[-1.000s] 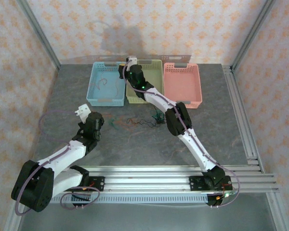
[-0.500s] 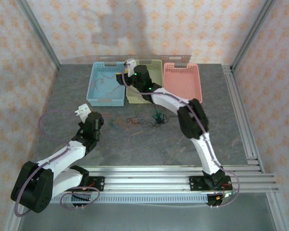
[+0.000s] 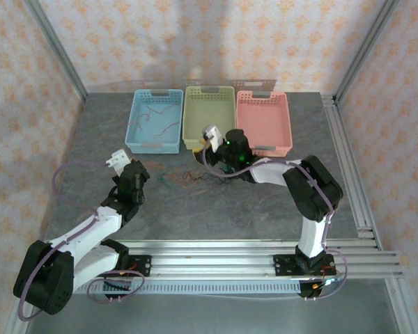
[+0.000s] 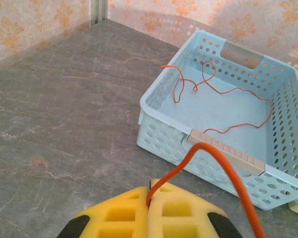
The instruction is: Untangle the cables
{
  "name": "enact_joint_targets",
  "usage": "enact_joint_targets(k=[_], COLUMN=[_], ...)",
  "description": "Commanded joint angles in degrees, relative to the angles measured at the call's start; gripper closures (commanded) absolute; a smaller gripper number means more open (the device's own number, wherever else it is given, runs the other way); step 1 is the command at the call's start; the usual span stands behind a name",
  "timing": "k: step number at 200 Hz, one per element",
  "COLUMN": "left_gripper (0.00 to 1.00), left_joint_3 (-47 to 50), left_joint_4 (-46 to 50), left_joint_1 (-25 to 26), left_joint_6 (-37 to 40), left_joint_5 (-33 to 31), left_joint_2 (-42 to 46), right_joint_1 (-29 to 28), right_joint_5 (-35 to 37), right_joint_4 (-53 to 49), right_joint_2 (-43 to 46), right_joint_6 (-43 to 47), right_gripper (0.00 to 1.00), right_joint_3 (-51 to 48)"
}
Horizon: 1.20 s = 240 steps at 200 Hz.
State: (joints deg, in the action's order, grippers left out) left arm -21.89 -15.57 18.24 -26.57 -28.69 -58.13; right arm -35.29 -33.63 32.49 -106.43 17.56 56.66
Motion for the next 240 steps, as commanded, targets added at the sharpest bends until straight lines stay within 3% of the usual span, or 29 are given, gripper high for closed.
enact_joint_targets(k=[1, 53, 99, 154, 200, 240], left_gripper=[1.00, 1.00, 1.00, 1.00, 1.00, 1.00], left_joint_3=[1.0, 0.5, 0.4, 0.3, 0.2, 0.2], left_joint_4=[-1.6, -1.0, -0.6, -0.5, -0.4, -0.3], left_joint_1=[-0.5, -0.5, -0.6, -0.6, -0.6, -0.6], left_joint_6=[0.7, 0.4, 0.3, 0.2, 0.1, 0.0], left_joint_5=[-0.1, -1.0, -1.1, -1.2, -1.3, -1.5], left_joint_2=[0.6, 0.1, -0.1, -0.3, -0.3, -0.4], right_joint_1=[-0.4, -0.4, -0.4, -0.7, -0.9, -1.3], right_joint_5=[-1.7, 2.2, 2.0, 5.3, 6.0, 7.4], right_joint_4=[-5.1, -26.0, -25.4, -28.0, -29.7, -28.2], right_joint_2=[2.8, 4.7, 2.7, 0.2, 0.0, 1.1], right_joint_6=[10.6, 24.6, 24.1, 25.8, 27.3, 27.8], right_gripper=[0.49, 0.46, 0.40, 0.45, 0.67, 0.99], right_joint_3=[-2.1, -0.8, -1.6, 0.0, 0.2, -1.2])
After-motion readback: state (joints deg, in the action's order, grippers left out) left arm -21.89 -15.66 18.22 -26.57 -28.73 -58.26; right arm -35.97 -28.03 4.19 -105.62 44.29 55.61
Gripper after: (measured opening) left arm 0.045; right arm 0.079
